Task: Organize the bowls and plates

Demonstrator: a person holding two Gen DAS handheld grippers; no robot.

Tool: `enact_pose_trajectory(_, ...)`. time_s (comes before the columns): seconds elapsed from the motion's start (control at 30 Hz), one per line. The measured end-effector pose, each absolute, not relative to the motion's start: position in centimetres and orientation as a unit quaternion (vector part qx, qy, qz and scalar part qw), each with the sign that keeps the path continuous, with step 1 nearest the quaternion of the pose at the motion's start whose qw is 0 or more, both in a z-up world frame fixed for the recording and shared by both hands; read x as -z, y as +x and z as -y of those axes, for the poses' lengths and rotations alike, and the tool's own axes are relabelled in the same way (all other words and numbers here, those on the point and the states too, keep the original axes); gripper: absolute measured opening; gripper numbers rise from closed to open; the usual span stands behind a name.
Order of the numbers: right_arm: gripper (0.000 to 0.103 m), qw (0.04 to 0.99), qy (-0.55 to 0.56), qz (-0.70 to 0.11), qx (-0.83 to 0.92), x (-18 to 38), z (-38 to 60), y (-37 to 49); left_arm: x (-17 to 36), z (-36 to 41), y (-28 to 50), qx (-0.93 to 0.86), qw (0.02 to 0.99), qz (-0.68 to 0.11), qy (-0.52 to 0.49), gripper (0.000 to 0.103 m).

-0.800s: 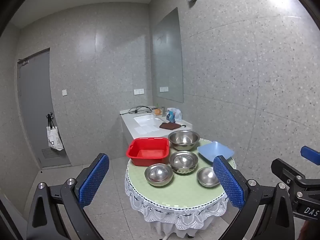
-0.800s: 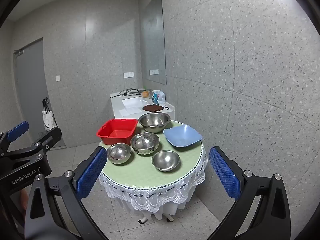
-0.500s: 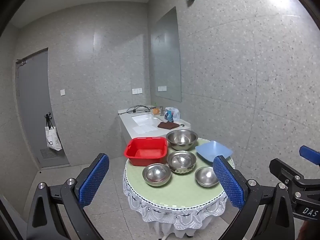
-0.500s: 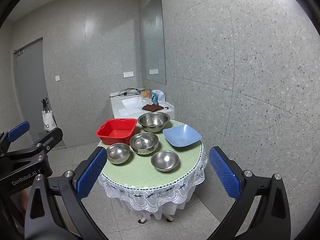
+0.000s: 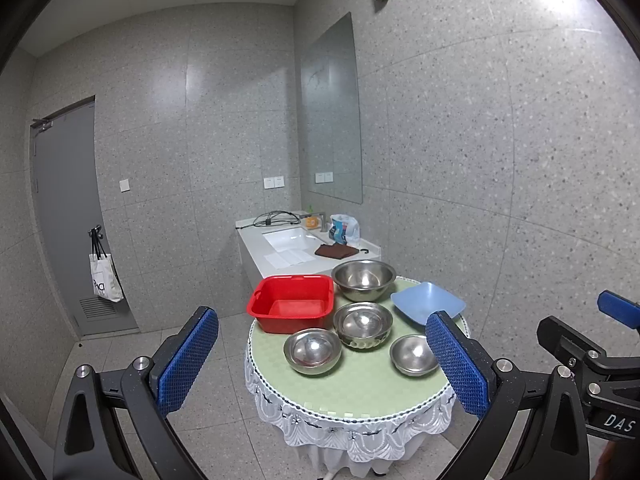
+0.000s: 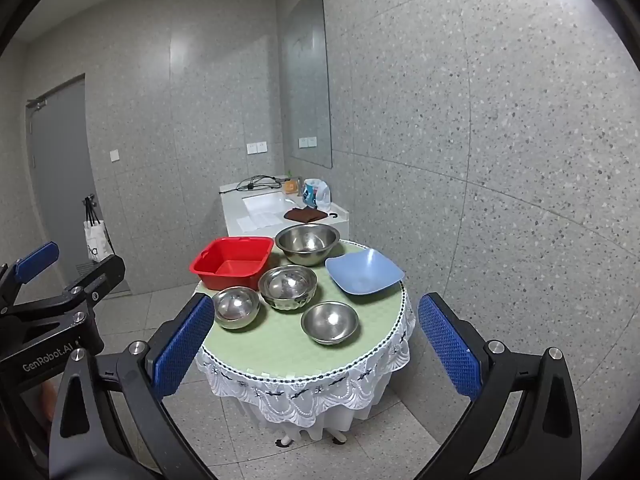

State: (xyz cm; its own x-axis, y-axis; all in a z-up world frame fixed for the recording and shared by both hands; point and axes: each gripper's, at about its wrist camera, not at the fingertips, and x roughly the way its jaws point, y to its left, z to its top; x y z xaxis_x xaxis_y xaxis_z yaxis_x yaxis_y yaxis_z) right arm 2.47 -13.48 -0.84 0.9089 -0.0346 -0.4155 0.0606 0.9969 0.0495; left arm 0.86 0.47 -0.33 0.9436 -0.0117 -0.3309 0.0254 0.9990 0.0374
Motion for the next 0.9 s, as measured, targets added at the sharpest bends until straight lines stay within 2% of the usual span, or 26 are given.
enact_pose_trajectory(0.9, 0.103, 0.975, 0.030, -0.218, 0.028, 1.3, 13.2, 4.8, 1.3, -1.2, 3.8, 0.019, 0.985, -0.170, 0.024, 0.102)
